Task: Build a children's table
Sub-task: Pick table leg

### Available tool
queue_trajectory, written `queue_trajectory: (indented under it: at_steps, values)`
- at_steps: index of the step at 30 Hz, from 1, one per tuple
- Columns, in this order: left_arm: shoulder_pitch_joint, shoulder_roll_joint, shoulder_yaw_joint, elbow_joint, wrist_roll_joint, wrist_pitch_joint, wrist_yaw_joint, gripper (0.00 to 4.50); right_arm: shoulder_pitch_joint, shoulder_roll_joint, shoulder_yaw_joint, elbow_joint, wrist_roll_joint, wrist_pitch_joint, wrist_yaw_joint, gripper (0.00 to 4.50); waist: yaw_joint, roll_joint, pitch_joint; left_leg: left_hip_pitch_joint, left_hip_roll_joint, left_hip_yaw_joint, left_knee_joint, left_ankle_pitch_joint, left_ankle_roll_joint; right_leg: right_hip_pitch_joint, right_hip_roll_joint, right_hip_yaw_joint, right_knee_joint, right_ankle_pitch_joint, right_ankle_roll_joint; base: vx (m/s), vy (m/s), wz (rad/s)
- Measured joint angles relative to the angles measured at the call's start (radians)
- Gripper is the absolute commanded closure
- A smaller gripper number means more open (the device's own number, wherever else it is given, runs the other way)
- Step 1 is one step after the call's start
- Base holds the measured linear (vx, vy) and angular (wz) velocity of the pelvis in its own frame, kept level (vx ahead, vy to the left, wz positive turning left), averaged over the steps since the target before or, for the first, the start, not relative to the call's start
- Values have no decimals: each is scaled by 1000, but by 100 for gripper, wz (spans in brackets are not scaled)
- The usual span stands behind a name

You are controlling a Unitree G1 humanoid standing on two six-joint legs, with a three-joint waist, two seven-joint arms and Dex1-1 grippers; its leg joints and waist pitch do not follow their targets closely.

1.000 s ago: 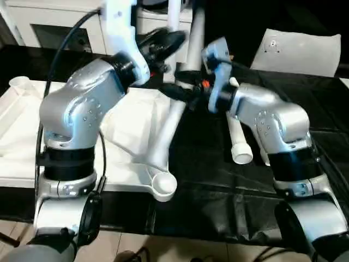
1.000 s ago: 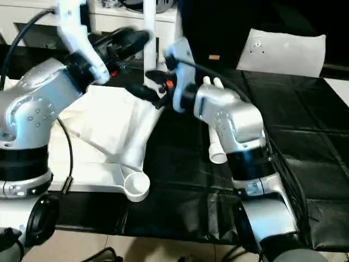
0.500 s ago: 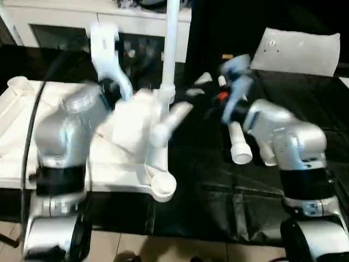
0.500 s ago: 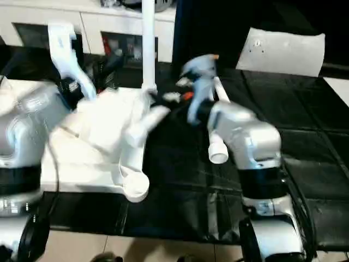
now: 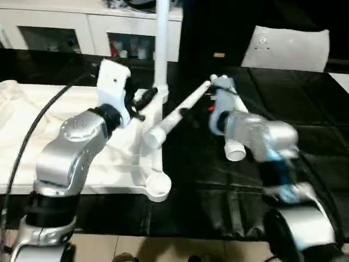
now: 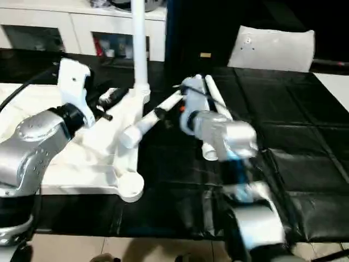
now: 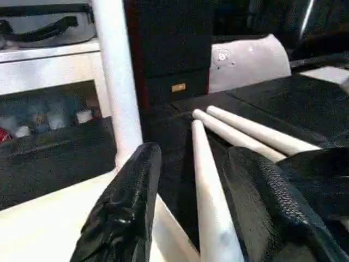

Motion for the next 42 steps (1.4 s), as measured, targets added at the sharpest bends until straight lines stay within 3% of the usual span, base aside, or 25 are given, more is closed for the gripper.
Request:
queue_trajectory:
  at_steps: [10,14,20,26,32,33,42]
  values:
    - [57,47,-21,-49,10,42,-31,114,-160,52,-138,386,38,-161,-36,0,-6,0,0,-2,0,1,0,1,0,-4,0,0,5,0,-5,0,0,0]
    - [74,63,-68,-38,40,57,-41,84,-194,72,-139,472,38,-202,-25,0,-5,-2,0,-1,0,1,0,1,-1,-5,0,0,10,-3,-6,0,0,0]
    - [77,51,-124,82,97,45,-28,84,-233,108,-147,607,26,-261,-20,0,-6,-6,1,0,1,1,0,2,-2,-5,0,0,11,-3,-6,0,0,0]
    - [71,41,-147,137,127,-10,-34,84,-251,119,-171,680,20,-307,-11,0,-6,-17,-6,2,1,1,0,2,-2,-3,0,0,12,-4,-5,0,0,0]
    - [88,18,-137,139,62,30,-101,84,-250,127,-216,728,48,-335,30,0,-6,-19,-7,2,1,1,0,2,-2,-5,0,0,13,-4,-4,0,0,0]
    - [92,15,-137,134,42,43,-120,75,-249,127,-222,734,55,-336,40,28,-6,-19,-7,2,1,1,0,2,-2,-5,0,-1,13,-4,-4,0,0,0]
    - [95,12,-124,50,-55,97,-222,75,-233,128,-316,765,110,-340,65,98,-3,-20,-7,1,1,1,0,2,-2,-4,0,-1,13,-3,-9,0,0,0]
